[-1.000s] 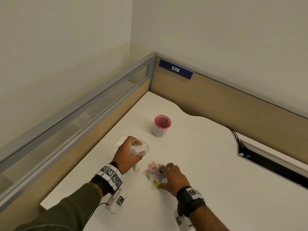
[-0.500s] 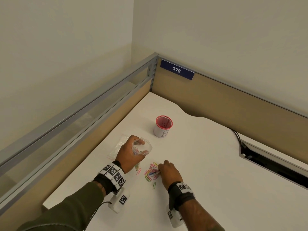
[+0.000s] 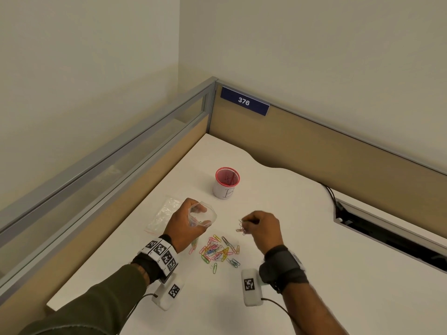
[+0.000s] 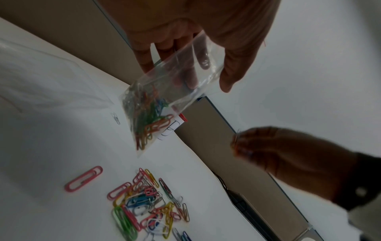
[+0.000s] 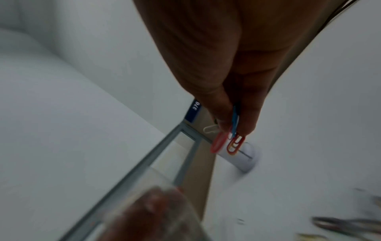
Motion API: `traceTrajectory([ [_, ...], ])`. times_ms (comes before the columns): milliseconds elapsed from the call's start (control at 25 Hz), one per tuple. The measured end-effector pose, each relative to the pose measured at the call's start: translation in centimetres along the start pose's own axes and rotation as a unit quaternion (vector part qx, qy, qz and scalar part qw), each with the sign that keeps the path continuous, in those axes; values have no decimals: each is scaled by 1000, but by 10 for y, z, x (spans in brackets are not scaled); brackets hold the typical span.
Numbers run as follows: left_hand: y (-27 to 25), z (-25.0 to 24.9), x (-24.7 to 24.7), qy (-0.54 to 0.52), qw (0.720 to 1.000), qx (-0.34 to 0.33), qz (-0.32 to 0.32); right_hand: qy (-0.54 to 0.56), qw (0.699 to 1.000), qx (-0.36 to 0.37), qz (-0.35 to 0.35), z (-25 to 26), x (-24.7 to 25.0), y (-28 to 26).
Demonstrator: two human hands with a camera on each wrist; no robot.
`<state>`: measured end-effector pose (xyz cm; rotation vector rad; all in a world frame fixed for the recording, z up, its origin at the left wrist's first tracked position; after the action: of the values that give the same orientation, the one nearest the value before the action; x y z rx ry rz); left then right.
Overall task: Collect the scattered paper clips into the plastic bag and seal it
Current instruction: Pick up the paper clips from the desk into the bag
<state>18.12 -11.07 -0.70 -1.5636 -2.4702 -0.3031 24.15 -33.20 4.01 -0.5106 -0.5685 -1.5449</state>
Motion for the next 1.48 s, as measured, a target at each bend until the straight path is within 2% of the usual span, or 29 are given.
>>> traceTrajectory([
  [120, 0, -2, -4, 3, 1000, 1, 5, 63, 997, 36, -13, 44, 8, -1],
  [200, 0, -3, -6, 11, 1000, -3, 8, 62, 995, 72, -16, 68, 3, -5],
  [320, 2, -2, -7, 5, 1000, -15, 9, 21, 990, 142, -11, 88, -13, -12],
  [480, 3, -2, -10, 21, 999, -25, 5, -87, 972, 214, 40, 95, -35, -21],
  [600, 4, -2, -13, 29, 999, -16, 1, -147, 958, 238, 62, 95, -43, -24],
  [760, 5, 1, -15, 40, 999, -14, 2, -158, 954, 243, 75, 97, -38, -24],
  [960, 3, -4, -14, 29, 999, -22, 9, -68, 964, 246, 75, 97, -21, -26],
  [1080, 1, -3, -9, 2, 1000, -24, 10, 12, 977, 213, 2, 76, -14, -15],
  [1160, 0, -1, -4, -6, 1000, -17, 4, -18, 984, 176, -19, 45, -16, -2],
  [1240, 0, 0, 1, -10, 1000, -15, 3, -135, 982, 133, 24, 7, -25, 7],
  [1360, 0, 2, 11, -16, 1000, -7, -7, -288, 942, 73, 157, -49, -51, -2],
  [1440, 2, 3, 16, -16, 1000, -5, -19, -349, 917, 81, 173, -70, -65, -12],
  [1480, 3, 5, 19, -16, 1000, -6, -25, -357, 914, 90, 168, -72, -70, -16],
])
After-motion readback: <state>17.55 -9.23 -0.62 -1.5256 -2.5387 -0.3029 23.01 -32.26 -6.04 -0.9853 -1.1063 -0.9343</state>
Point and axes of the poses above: each hand's wrist, its own y-axis towards the middle knuckle, its own x-axis out of the back of the hand, z = x × y, the point moved 1 cm from there along y, towards the middle knuckle, and after that the axes turned 13 degrees about -z, right-handed, at the moved point
